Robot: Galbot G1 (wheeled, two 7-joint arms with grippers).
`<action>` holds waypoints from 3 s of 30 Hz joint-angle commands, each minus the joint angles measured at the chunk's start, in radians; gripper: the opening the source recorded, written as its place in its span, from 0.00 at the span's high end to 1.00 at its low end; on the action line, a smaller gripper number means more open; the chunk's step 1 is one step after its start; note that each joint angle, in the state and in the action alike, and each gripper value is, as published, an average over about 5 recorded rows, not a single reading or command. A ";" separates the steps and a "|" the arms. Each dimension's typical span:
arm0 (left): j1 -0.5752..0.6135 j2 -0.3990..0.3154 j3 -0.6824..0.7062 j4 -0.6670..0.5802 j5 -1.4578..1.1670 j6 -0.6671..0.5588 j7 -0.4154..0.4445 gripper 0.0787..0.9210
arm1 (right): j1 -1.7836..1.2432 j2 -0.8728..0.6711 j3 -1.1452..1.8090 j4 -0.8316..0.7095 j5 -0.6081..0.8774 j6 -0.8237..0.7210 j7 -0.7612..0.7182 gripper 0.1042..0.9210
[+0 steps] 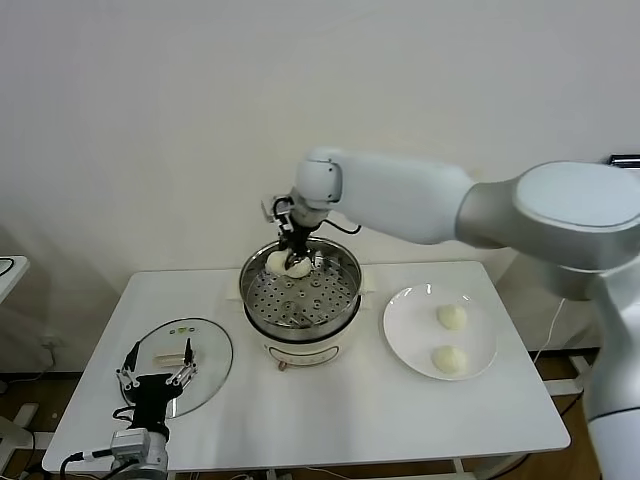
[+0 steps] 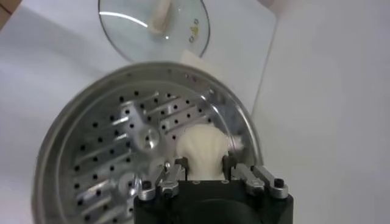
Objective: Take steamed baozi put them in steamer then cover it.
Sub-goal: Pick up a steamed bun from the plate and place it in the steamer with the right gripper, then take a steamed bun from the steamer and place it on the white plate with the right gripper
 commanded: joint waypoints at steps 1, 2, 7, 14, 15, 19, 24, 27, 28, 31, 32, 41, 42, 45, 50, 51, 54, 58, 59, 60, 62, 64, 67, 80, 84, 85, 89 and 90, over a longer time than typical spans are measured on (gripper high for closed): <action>-0.003 0.005 -0.005 0.004 -0.004 0.000 0.000 0.12 | -0.066 0.075 -0.010 -0.074 0.001 -0.017 0.007 0.64; -0.003 0.005 -0.005 0.005 -0.005 0.000 0.001 0.12 | -0.070 0.075 -0.011 -0.078 0.000 -0.019 0.007 0.64; -0.008 0.005 -0.003 0.010 -0.006 0.000 0.002 0.12 | -0.089 0.078 -0.008 -0.097 0.002 -0.028 0.009 0.64; -0.011 0.006 -0.002 0.016 -0.006 0.000 0.002 0.12 | -0.129 0.080 0.009 -0.125 -0.002 -0.036 0.010 0.64; -0.011 0.007 -0.002 0.016 -0.006 0.000 0.002 0.12 | -0.135 0.080 0.013 -0.131 -0.005 -0.036 0.010 0.64; -0.011 0.007 -0.002 0.017 -0.006 -0.001 0.003 0.12 | -0.155 0.082 0.034 -0.154 -0.012 -0.037 0.011 0.64; -0.013 0.005 0.002 0.022 -0.005 -0.002 0.003 0.12 | -0.169 0.084 0.053 -0.168 -0.017 -0.038 0.015 0.64; -0.015 0.005 0.003 0.024 -0.005 -0.002 0.003 0.12 | -0.170 0.083 0.057 -0.170 -0.019 -0.038 0.017 0.64; -0.016 0.005 0.003 0.025 -0.005 -0.002 0.003 0.12 | -0.170 0.084 0.059 -0.171 -0.019 -0.038 0.017 0.64; -0.018 0.005 0.004 0.024 -0.005 -0.001 0.003 0.12 | -0.169 0.084 0.065 -0.174 -0.021 -0.037 0.020 0.64; -0.018 0.005 0.004 0.024 -0.005 -0.001 0.003 0.12 | -0.169 0.084 0.067 -0.173 -0.021 -0.037 0.020 0.64; -0.016 0.003 0.004 0.022 -0.004 -0.001 0.002 0.12 | -0.166 0.082 0.068 -0.162 -0.027 -0.036 0.014 0.41; -0.015 0.002 0.005 0.021 -0.004 -0.001 0.001 0.12 | -0.164 0.082 0.068 -0.161 -0.028 -0.035 0.013 0.38; -0.014 0.000 0.005 0.020 -0.003 -0.001 0.001 0.12 | -0.154 0.081 0.070 -0.154 -0.026 -0.036 0.014 0.27; -0.012 -0.002 0.006 0.019 -0.002 -0.001 0.001 0.12 | -0.105 0.078 0.067 -0.131 -0.014 -0.040 0.014 0.14; -0.012 -0.003 0.006 0.019 -0.002 -0.001 0.001 0.12 | -0.094 0.077 0.064 -0.127 -0.012 -0.040 0.014 0.13; -0.012 -0.003 0.007 0.019 -0.002 0.000 0.002 0.12 | -0.054 0.074 0.053 -0.108 -0.006 -0.040 0.008 0.12; -0.011 -0.004 0.010 0.021 -0.002 0.000 0.001 0.12 | 0.012 0.062 0.023 -0.081 -0.014 -0.035 -0.009 0.12; -0.010 -0.005 0.011 0.020 -0.002 0.000 0.001 0.12 | 0.030 0.056 0.014 -0.077 -0.020 -0.033 -0.013 0.12; -0.009 -0.006 0.012 0.019 -0.002 0.000 0.001 0.12 | 0.049 0.046 0.003 -0.071 -0.027 -0.031 -0.018 0.12; -0.008 -0.008 0.016 0.017 -0.001 0.000 0.001 0.12 | 0.081 0.023 -0.017 -0.058 -0.038 -0.027 -0.025 0.12; -0.007 -0.010 0.020 0.016 0.002 0.000 0.001 0.12 | 0.106 -0.016 -0.037 -0.030 -0.043 -0.026 -0.024 0.12; -0.005 -0.012 0.025 0.017 0.009 -0.001 0.001 0.12 | 0.129 -0.095 -0.057 0.033 -0.063 -0.025 -0.017 0.12; 0.015 -0.010 0.046 0.012 0.053 -0.004 0.001 0.12 | 0.118 -0.547 -0.012 0.295 -0.274 0.002 0.010 0.12; 0.017 -0.010 0.053 0.014 0.068 -0.003 0.001 0.12 | 0.049 -0.716 0.053 0.404 -0.368 0.006 0.014 0.12; 0.018 -0.011 0.055 0.014 0.071 -0.004 0.001 0.12 | 0.027 -0.763 0.075 0.431 -0.389 0.008 0.015 0.12; 0.025 -0.012 0.060 0.019 0.085 -0.006 0.002 0.12 | -0.064 -0.913 0.136 0.528 -0.449 0.019 0.011 0.12; 0.026 -0.012 0.062 0.020 0.087 -0.007 0.002 0.12 | -0.092 -0.942 0.149 0.550 -0.462 0.023 0.006 0.12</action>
